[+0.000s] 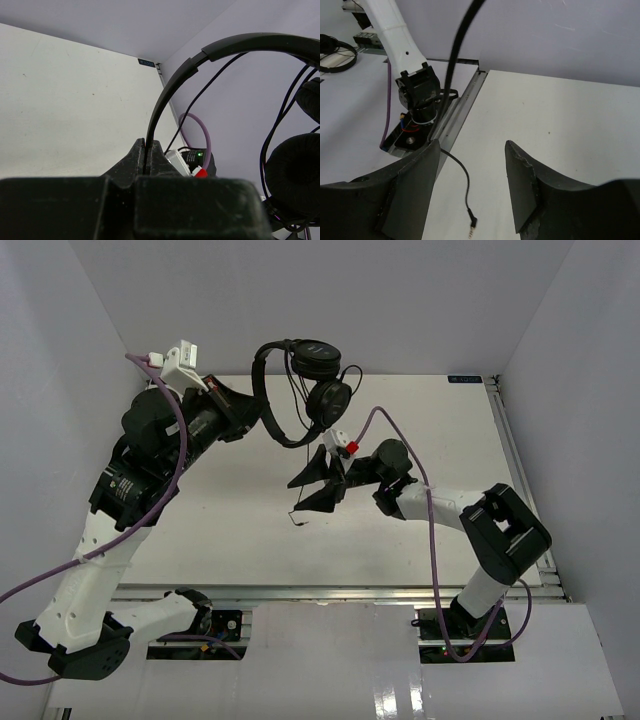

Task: Wrap the headphones

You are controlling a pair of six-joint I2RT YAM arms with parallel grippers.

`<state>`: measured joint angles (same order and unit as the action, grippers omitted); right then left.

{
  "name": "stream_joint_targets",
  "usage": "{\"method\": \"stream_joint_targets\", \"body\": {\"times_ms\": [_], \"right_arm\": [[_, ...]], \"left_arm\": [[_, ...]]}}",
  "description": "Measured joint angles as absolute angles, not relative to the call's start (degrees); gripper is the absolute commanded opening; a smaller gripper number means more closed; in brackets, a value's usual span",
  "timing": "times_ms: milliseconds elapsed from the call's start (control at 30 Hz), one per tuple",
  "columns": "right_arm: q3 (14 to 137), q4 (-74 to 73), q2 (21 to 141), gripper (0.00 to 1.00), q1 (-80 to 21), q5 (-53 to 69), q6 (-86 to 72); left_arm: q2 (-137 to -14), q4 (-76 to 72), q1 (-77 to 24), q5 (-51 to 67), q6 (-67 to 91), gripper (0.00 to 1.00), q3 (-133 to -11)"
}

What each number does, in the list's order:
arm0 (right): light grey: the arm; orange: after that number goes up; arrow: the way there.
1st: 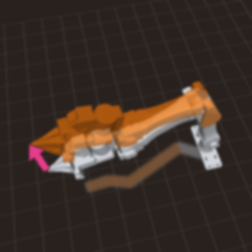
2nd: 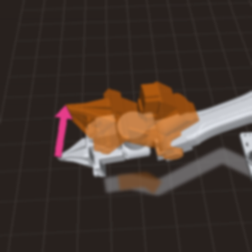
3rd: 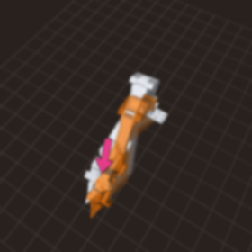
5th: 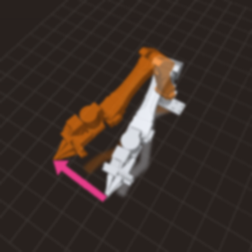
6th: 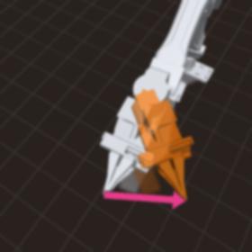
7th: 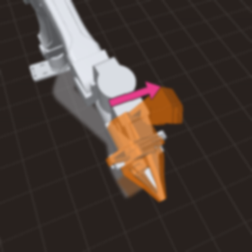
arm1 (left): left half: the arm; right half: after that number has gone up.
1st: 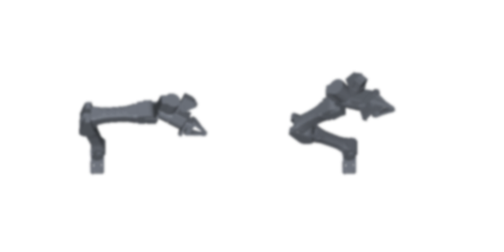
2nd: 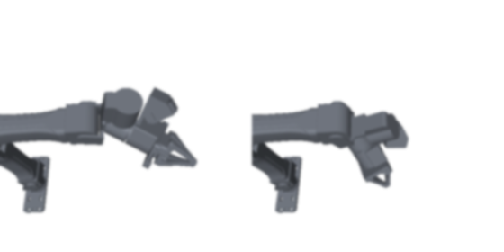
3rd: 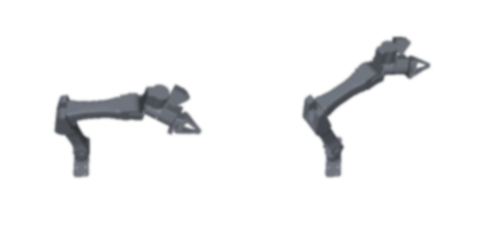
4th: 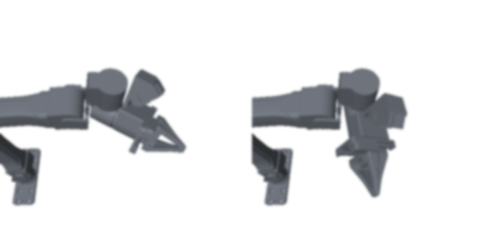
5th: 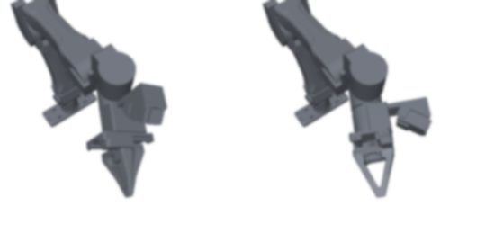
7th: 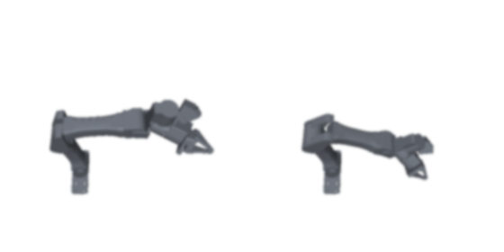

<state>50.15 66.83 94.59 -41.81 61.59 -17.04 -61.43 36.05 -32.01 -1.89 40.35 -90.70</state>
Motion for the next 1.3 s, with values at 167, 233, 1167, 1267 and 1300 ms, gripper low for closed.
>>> {"method": "stream_joint_targets", "body": {"times_ms": [167,233,1167,1267,1300], "right_arm": [[50.96,71.69,94.65,0.62,-44.19,64.14,-21.27],[50.96,72.20,94.61,0.63,-45.24,65.05,-21.77],[49.70,62.84,90.08,0.44,-46.52,69.04,-15.09],[48.51,60.88,88.69,0.43,-46.52,68.20,-13.77],[48.02,60.02,88.14,0.43,-46.52,67.88,-13.12]], "left_arm": [[-61.39,36.07,-32.01,-1.75,40.52,0.00,-90.71],[-61.39,36.11,-32.01,-1.67,40.54,0.00,-90.72],[-60.53,37.12,-32.01,-1.09,40.55,0.00,-91.15],[-60.50,37.30,-32.01,-1.24,40.53,0.00,-91.54],[-60.42,37.34,-32.01,-1.41,40.52,0.00,-91.60]]}}
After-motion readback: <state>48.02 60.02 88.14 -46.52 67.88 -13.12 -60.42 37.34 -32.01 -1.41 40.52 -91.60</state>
